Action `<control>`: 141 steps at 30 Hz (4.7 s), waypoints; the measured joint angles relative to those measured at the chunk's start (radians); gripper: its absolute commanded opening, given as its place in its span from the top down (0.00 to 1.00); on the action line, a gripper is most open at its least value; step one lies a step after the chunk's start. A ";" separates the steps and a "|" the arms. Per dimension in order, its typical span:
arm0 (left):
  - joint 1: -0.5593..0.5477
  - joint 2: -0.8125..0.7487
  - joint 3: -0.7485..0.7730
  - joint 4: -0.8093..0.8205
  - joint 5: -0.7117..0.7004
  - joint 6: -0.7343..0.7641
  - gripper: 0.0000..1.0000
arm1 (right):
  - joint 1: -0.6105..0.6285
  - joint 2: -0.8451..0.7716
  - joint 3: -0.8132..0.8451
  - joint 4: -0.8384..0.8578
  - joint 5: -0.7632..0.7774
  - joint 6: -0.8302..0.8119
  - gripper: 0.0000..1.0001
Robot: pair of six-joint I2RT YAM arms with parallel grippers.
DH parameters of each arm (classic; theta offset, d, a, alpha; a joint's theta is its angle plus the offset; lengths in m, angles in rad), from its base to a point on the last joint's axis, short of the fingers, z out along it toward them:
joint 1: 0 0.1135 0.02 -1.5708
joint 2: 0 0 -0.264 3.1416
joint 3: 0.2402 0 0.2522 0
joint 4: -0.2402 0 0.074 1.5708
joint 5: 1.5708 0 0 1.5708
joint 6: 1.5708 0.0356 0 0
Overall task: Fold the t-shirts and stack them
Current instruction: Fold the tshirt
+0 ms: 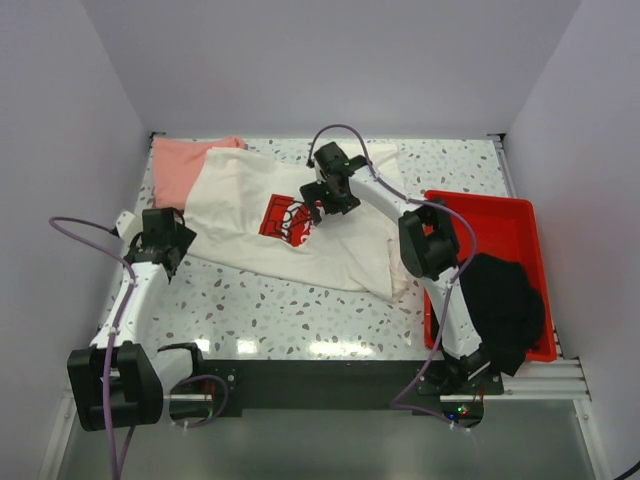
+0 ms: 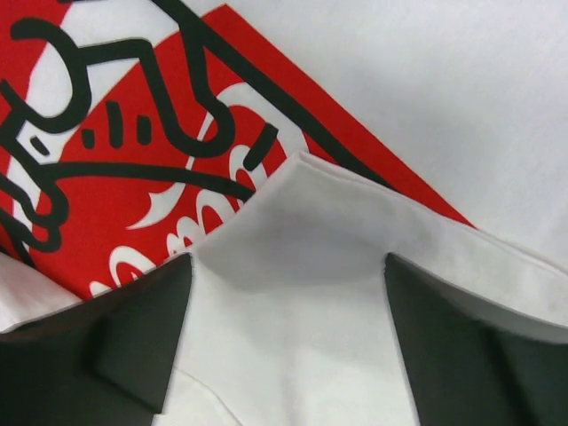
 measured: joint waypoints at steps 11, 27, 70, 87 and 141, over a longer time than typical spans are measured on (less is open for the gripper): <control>0.000 0.008 0.000 0.014 0.021 0.008 0.00 | -0.017 -0.299 -0.326 0.033 0.070 0.008 0.01; -0.008 0.204 -0.001 0.243 0.158 0.044 0.00 | -0.139 -0.659 -0.913 0.087 0.008 0.159 0.42; -0.045 0.402 0.058 0.306 0.078 0.086 0.00 | -0.160 -0.556 -0.718 -0.027 0.244 0.121 0.01; 0.055 0.180 -0.062 0.253 0.106 0.076 0.15 | 0.005 -0.834 -1.018 0.176 -0.145 0.152 0.01; 0.118 0.198 0.031 0.433 0.268 0.145 1.00 | 0.004 -0.961 -1.332 0.314 0.272 0.615 0.96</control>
